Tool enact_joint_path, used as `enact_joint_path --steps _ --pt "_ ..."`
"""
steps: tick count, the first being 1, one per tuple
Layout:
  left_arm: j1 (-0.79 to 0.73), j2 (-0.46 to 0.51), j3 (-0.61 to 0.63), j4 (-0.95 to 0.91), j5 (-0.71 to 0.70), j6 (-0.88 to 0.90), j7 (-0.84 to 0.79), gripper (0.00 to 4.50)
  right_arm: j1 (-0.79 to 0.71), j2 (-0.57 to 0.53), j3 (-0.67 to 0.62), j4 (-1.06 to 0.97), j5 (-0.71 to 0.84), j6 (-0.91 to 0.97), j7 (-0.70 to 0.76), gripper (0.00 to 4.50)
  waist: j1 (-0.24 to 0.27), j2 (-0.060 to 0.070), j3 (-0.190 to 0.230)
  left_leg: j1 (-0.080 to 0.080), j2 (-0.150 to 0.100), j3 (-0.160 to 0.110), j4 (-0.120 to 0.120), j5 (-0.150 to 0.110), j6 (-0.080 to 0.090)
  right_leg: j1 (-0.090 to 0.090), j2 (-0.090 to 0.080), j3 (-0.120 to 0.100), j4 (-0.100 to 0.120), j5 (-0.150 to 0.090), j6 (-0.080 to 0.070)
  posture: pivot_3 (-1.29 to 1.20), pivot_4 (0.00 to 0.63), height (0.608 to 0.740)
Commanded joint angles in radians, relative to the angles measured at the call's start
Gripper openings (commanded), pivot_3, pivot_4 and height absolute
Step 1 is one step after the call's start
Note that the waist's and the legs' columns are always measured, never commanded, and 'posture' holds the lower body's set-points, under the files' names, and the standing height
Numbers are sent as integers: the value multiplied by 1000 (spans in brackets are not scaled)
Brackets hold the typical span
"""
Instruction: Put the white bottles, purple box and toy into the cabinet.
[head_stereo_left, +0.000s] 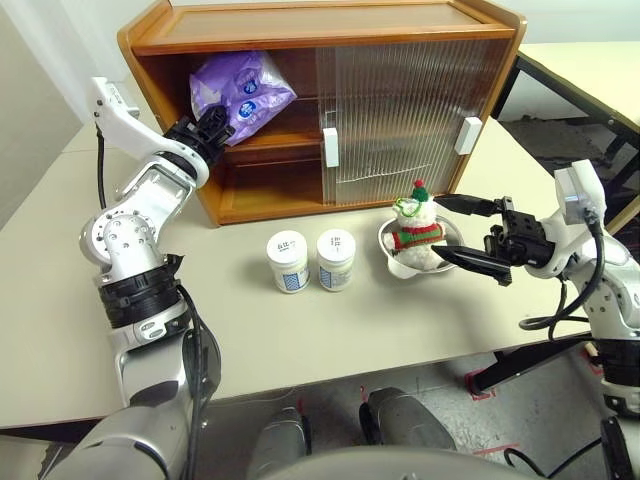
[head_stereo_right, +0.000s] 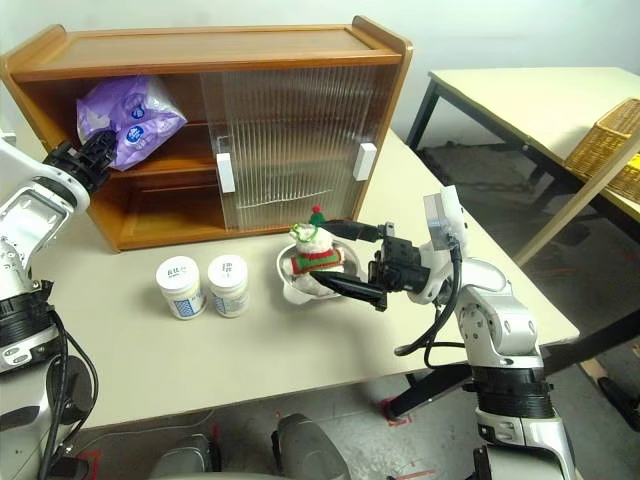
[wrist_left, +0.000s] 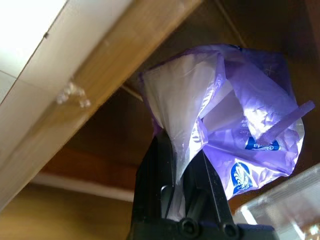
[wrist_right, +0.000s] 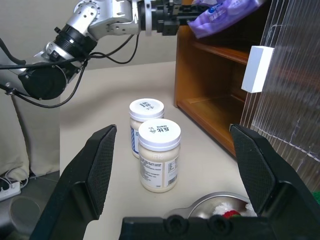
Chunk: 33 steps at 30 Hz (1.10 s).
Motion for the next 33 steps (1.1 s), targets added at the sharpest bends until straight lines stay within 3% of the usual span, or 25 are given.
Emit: enact_joint_path --steps 1,7,20,33 --pt "-26 -16 -11 45 44 -49 4 54 8 3 4 -17 7 6 -9 4500 -4 0 0 0 -1 0 1 -1 1 0 0 1 0 0 1 -289 33 740" --pt "-71 -30 -37 110 100 -100 -12 54 8 6 12 -26 5 7 -15 4500 -11 -2 2 0 -7 -1 8 -5 7 3 -2 6 0 -3 6 -291 35 740" --pt "-87 -88 -23 122 66 -117 -76 4469 23 3 28 -38 2 8 -23 4500 -12 -7 5 -2 -13 -1 11 -9 12 4 -7 12 -1 -5 12 -291 42 740" --pt "124 0 6 -141 -42 52 -57 4492 6 5 35 -5 0 -2 -8 4500 -23 -7 5 -3 -13 2 10 -10 12 3 -6 12 -1 -7 14 -268 37 740"
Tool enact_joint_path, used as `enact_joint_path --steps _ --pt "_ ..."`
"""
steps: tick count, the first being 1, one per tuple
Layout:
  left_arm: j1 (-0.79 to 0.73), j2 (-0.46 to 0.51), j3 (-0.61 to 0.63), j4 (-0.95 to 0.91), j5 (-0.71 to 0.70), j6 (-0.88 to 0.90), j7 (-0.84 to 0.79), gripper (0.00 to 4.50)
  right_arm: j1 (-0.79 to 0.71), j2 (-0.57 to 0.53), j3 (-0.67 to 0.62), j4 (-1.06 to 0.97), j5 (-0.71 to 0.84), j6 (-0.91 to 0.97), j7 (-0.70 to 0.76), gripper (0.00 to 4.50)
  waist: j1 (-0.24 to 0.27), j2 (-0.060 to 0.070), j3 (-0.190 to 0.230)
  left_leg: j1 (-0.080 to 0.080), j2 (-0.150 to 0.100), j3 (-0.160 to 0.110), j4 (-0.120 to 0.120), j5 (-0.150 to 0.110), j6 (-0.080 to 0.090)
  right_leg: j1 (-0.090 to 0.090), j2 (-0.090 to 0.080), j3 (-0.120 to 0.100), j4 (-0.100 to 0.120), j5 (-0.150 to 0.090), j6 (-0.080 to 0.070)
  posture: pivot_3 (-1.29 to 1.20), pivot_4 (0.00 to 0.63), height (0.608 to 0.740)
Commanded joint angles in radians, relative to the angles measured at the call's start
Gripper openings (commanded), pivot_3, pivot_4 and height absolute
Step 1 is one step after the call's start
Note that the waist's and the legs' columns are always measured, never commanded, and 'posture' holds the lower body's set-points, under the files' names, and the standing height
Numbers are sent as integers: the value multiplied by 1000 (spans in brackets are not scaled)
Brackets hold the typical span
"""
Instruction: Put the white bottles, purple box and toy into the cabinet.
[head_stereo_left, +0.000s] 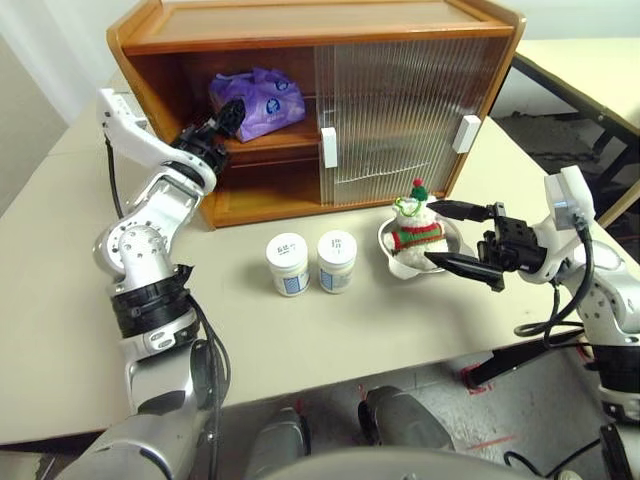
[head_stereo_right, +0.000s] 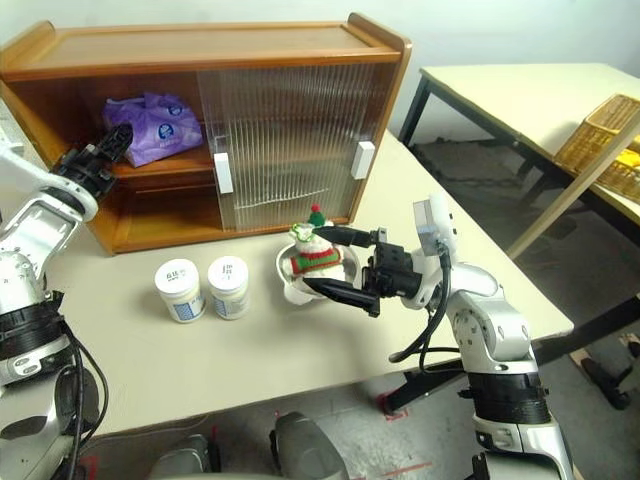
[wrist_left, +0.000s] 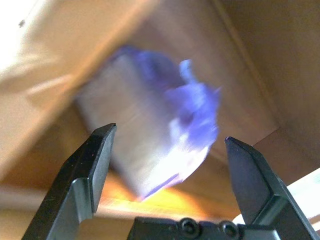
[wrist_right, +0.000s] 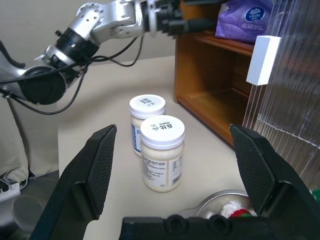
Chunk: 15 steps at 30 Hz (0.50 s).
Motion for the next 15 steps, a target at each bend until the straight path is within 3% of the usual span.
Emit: enact_joint_path --steps 1,4,8,11,15 --pt "54 41 6 -87 -48 76 10 4492 -16 -2 5 18 -1 -5 15 4500 2 0 0 0 0 0 0 0 0 0 0 0 0 0 0 -268 37 740" --pt "105 85 -15 -147 -62 91 -42 4492 -29 0 12 38 -5 -9 29 4500 10 0 0 0 0 -1 0 -1 -1 0 0 0 0 0 -1 -246 38 740" --pt "192 162 -104 -200 42 -15 -218 4492 -46 5 22 58 -12 -15 43 4500 24 0 0 2 1 -6 0 -2 -3 0 0 0 0 2 -4 -239 37 740" --pt "229 190 -155 -204 120 -107 -310 3850 -53 4 22 63 -14 -14 47 4500 31 0 0 2 1 -11 0 -3 -3 0 0 1 0 3 -5 -243 36 740" --pt "269 241 -245 -182 248 -235 -452 2521 -49 0 19 62 -16 -14 49 4500 37 0 0 1 1 -16 0 -4 -5 -1 0 1 0 4 -8 -250 33 740"
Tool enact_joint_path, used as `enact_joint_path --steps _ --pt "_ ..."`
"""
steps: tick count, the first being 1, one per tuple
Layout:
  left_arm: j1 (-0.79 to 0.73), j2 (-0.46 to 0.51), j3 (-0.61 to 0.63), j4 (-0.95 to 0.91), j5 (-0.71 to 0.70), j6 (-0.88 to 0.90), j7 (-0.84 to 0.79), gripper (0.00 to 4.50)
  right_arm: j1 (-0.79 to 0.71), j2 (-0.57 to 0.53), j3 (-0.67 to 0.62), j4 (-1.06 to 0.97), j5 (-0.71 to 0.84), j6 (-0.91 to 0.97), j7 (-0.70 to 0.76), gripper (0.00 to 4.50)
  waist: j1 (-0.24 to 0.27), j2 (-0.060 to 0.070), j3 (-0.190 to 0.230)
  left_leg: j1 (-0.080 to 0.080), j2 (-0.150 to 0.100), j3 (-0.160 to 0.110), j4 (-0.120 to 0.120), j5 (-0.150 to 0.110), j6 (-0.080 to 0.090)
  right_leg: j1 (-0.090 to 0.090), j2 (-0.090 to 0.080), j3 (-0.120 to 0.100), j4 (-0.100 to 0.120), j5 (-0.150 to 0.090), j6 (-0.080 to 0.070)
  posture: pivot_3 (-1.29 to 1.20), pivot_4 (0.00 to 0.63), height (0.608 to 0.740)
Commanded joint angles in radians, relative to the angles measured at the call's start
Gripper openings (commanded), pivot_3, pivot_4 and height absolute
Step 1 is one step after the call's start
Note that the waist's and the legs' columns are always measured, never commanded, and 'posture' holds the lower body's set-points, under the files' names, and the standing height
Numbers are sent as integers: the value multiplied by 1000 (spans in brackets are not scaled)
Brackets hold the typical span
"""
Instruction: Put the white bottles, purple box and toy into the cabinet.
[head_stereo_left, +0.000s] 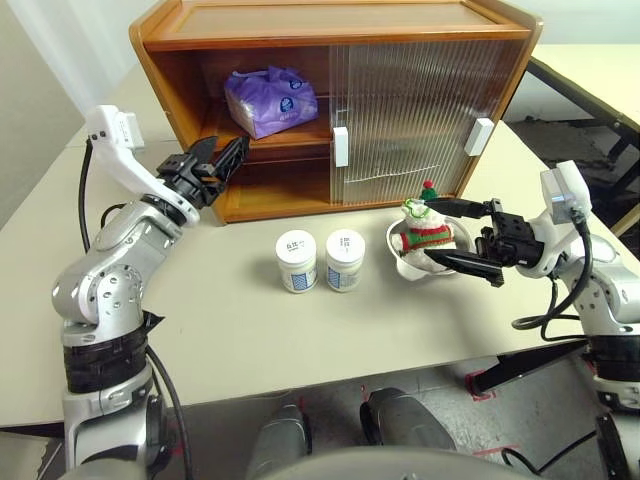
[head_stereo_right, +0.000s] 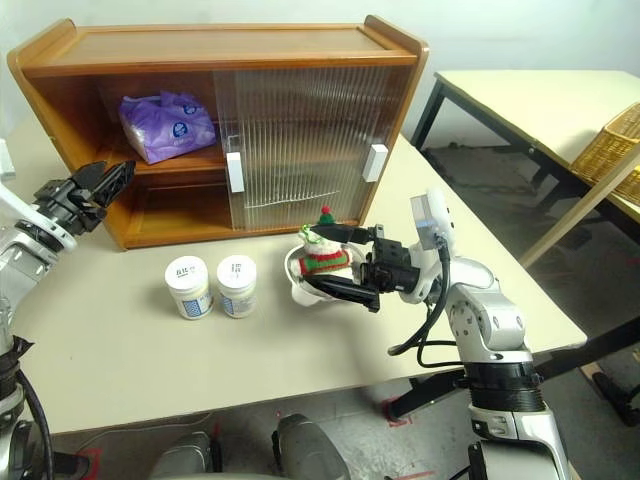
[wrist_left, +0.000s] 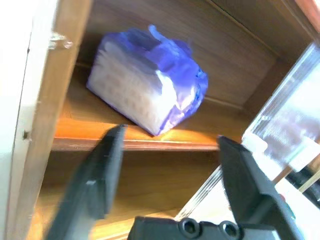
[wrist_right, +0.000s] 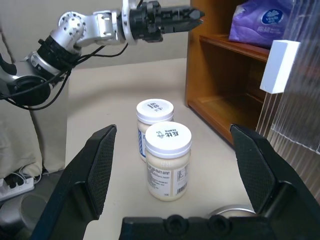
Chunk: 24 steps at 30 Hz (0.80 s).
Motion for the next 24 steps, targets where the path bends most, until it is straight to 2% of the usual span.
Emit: enact_joint_path --steps 1,3,7,17,24 --pt "30 52 -85 23 133 -108 -109 2172 -2 -5 6 4 -11 -9 8 4500 0 0 0 0 1 -1 0 0 -1 0 0 0 0 1 -2 -252 33 740" --pt "22 54 -104 60 176 -157 -137 1362 4 -6 3 -2 -10 -9 4 4500 0 1 0 -1 1 -2 0 -1 -1 -1 0 0 0 1 -4 -262 33 740" --pt "-44 2 -120 202 245 -313 -195 24 15 11 -4 -18 -7 -16 -22 4500 2 1 -1 -5 6 -4 0 -1 -1 -4 -3 -2 0 1 -6 -273 35 740" --pt "-151 -64 -160 380 324 -389 -241 24 66 1 -19 -74 9 5 -52 4500 -12 1 -1 -9 5 -4 0 -3 1 -6 0 -2 -1 0 -4 -300 43 740" --pt "-216 -87 -165 466 380 -413 -220 24 90 -13 -31 -99 18 15 -67 4500 -27 1 -1 -8 4 -4 1 -3 1 -5 0 -2 -1 -6 8 -313 48 740"
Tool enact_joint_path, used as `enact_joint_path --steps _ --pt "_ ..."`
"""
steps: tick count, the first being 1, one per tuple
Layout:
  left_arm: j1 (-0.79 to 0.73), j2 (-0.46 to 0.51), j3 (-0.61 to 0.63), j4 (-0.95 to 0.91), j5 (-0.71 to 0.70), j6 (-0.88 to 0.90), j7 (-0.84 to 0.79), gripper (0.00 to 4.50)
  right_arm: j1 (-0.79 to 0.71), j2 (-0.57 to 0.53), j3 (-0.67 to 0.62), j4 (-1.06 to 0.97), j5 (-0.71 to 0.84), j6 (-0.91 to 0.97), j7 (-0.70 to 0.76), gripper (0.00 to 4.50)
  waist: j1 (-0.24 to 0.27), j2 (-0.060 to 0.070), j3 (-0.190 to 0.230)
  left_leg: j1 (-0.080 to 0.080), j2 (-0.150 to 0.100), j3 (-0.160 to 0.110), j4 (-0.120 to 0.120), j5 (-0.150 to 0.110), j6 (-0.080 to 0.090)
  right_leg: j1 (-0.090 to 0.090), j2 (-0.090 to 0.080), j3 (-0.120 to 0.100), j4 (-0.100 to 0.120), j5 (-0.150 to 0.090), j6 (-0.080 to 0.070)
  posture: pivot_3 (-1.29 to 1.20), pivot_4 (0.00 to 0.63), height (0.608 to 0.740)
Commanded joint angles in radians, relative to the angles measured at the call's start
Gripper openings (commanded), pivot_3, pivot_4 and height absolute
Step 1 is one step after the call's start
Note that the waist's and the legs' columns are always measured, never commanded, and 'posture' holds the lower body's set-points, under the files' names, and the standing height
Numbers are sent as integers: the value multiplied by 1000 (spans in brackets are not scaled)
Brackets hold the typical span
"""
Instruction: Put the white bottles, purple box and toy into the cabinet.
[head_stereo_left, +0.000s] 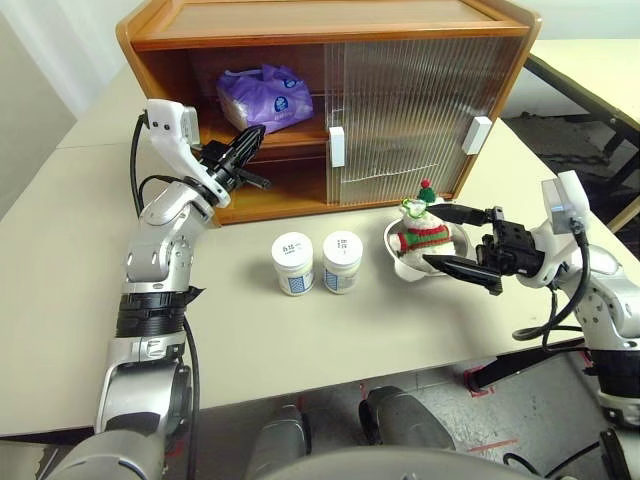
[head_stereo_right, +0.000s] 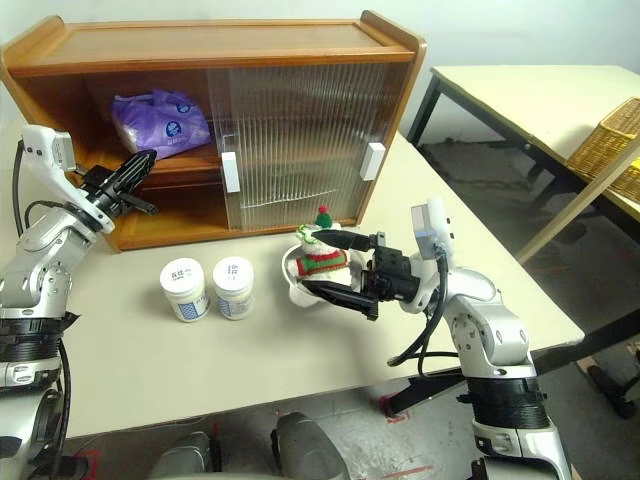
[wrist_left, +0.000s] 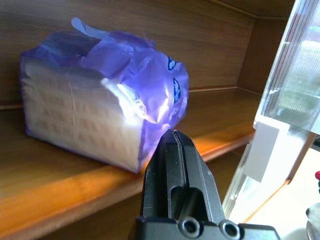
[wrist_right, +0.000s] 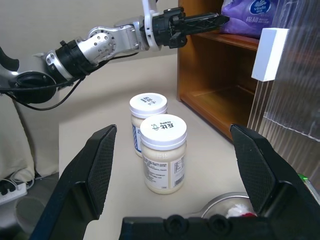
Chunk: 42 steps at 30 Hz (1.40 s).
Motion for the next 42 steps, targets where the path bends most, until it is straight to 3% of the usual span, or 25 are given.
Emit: enact_joint_path --steps 1,20,28,31,35,42 --pt "-34 -16 -15 50 44 -19 21 24 14 -12 -15 -21 11 10 -9 4500 -5 0 0 0 0 0 0 0 0 0 0 0 0 0 0 -313 48 740" --pt "-201 19 -70 281 314 -90 181 24 17 -22 -20 -29 20 16 -19 4500 -24 0 1 0 -5 -1 0 1 2 2 -1 0 -2 1 4 -320 52 740" --pt "-201 1 -52 274 266 -128 126 24 23 -25 -24 -36 23 18 -25 4500 -36 1 2 -1 -6 -5 0 6 4 4 -1 2 -2 2 4 -323 51 740" --pt "-168 -24 -16 186 177 -108 85 24 21 -24 -22 -32 26 15 -25 4500 -35 1 2 -7 -6 -6 0 7 4 1 -1 2 -3 2 4 -319 51 740" --pt "-90 19 22 64 127 -60 43 911 13 -25 -22 -16 36 17 -19 4500 -35 1 2 -12 -6 -6 -1 5 5 -3 0 2 -7 5 -2 -310 52 740" --pt "81 184 53 -66 13 3 -200 3314 -19 -20 -5 23 31 5 16 4500 -31 2 2 -14 -4 -7 -4 4 4 -3 4 2 -13 9 1 -290 51 740"
